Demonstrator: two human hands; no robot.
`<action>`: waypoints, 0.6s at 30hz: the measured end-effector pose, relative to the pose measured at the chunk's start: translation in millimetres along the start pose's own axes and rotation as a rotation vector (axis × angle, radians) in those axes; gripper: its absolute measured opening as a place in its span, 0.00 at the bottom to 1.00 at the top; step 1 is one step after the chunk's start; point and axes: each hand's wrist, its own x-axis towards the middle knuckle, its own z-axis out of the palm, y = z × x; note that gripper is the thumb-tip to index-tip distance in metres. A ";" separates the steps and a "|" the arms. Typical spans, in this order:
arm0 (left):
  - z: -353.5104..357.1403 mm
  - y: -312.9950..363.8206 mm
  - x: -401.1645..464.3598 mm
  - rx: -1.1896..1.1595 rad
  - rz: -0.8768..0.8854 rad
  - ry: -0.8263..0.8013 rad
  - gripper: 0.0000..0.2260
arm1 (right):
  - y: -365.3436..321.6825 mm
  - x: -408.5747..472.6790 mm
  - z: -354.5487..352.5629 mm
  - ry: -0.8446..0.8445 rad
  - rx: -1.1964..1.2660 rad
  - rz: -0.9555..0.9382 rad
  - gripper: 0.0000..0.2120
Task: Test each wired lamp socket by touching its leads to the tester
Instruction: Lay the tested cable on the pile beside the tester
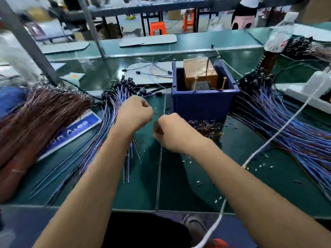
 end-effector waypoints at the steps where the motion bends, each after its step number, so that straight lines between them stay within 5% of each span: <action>1: 2.7 -5.5 6.7 0.169 0.004 0.149 0.05 | -8.4 12.7 7.7 -0.055 -0.027 -0.001 0.09; 5: 17.2 -20.5 33.0 0.622 -0.015 0.258 0.12 | -25.8 39.6 25.7 -0.193 -0.191 0.056 0.14; 12: 29.0 -28.5 54.0 0.654 0.005 0.272 0.11 | -23.0 36.8 28.3 -0.185 -0.167 0.083 0.15; 14: 27.3 -20.9 54.4 0.382 0.007 0.285 0.10 | -21.5 34.6 26.2 -0.178 -0.077 0.112 0.16; 18: 20.1 21.1 39.7 -0.871 -0.125 0.249 0.07 | -16.9 24.5 22.8 -0.079 0.265 0.111 0.12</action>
